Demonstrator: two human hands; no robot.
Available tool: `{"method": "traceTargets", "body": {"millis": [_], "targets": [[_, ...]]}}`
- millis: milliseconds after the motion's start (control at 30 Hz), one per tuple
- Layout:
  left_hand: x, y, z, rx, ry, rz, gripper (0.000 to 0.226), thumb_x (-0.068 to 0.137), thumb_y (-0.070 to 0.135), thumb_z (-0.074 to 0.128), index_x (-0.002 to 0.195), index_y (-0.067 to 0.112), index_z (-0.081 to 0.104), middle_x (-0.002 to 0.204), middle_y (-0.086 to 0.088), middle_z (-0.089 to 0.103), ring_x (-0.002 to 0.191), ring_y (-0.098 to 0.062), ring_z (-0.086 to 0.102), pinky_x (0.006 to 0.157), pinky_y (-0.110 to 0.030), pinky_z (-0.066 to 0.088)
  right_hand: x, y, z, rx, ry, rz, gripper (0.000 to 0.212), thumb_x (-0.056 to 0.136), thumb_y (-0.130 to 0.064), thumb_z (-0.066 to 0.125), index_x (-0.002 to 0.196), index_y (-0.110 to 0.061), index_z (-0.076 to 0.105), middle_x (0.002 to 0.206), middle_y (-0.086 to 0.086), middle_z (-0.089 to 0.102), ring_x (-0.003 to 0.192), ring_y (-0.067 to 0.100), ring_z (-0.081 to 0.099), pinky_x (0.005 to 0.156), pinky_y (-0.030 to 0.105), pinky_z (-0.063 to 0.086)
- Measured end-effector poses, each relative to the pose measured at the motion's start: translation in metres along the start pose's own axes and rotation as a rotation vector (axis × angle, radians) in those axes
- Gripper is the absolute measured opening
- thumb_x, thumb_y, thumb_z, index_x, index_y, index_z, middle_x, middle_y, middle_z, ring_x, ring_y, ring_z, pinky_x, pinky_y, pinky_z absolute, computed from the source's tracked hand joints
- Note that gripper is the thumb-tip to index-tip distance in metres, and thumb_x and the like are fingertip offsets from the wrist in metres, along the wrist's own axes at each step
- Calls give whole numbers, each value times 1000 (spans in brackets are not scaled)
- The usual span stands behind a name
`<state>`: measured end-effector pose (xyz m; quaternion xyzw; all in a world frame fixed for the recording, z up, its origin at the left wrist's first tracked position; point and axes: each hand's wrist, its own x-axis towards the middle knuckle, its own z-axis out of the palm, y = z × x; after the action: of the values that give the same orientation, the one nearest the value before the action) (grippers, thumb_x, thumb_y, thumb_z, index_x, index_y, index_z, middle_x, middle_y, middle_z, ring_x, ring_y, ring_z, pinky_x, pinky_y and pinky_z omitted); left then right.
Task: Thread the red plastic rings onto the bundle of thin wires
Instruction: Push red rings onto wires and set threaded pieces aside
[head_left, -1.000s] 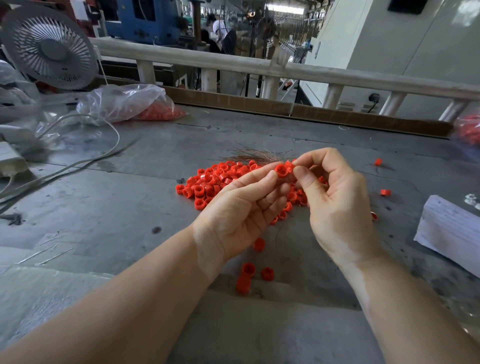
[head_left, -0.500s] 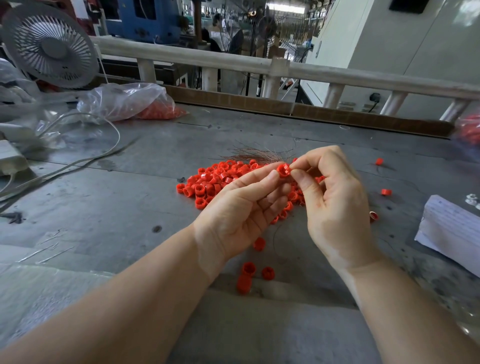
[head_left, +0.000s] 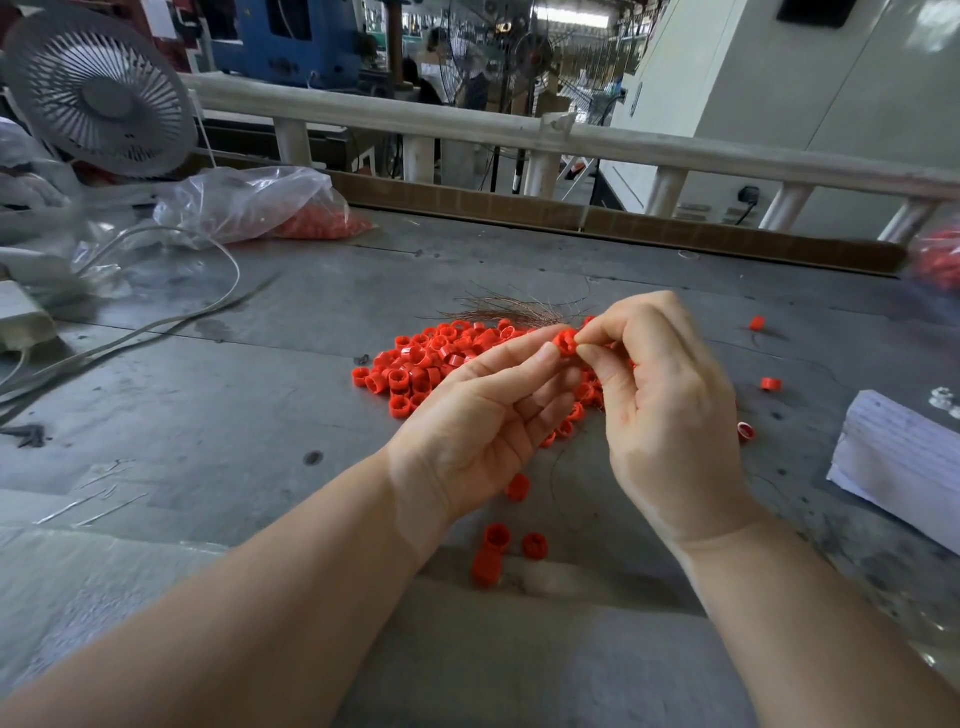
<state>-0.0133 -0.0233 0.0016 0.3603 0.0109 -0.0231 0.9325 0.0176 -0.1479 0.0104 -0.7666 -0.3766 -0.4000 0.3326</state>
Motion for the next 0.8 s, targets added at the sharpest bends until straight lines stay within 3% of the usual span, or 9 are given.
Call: {"method": "traceTargets", "body": {"millis": [200, 433, 633, 800], "targets": [[0, 0, 1, 6, -2, -3, 18, 68, 7, 62, 78, 10, 76, 70, -5, 70, 60, -8, 67, 59, -17, 55, 0, 2, 0, -41, -3, -20, 11, 90, -2, 56, 81, 2, 62, 84, 11, 58, 74, 23, 57, 61, 37, 50], [1, 0, 0, -5, -9, 5, 24, 69, 6, 60, 92, 7, 69, 71, -5, 70, 61, -8, 67, 61, -17, 55, -1, 1, 0, -98, 3, -41, 12, 91, -3, 56, 81, 1, 62, 84, 11, 58, 75, 24, 57, 64, 34, 49], [0, 0, 0, -30, -21, 10, 20, 70, 3, 59, 83, 5, 74, 71, -8, 70, 61, -9, 68, 61, -18, 56, -2, -2, 0, -165, 11, -61, 11, 90, -3, 57, 80, 0, 62, 83, 12, 60, 73, 25, 59, 60, 35, 51], [0, -1, 2, -44, -5, 14, 25, 69, 3, 58, 92, 3, 67, 70, -9, 70, 58, -9, 67, 60, -18, 56, -2, -3, 0, -198, 22, -60, 12, 90, -5, 57, 80, 0, 63, 82, 12, 60, 72, 26, 60, 56, 37, 51]]}}
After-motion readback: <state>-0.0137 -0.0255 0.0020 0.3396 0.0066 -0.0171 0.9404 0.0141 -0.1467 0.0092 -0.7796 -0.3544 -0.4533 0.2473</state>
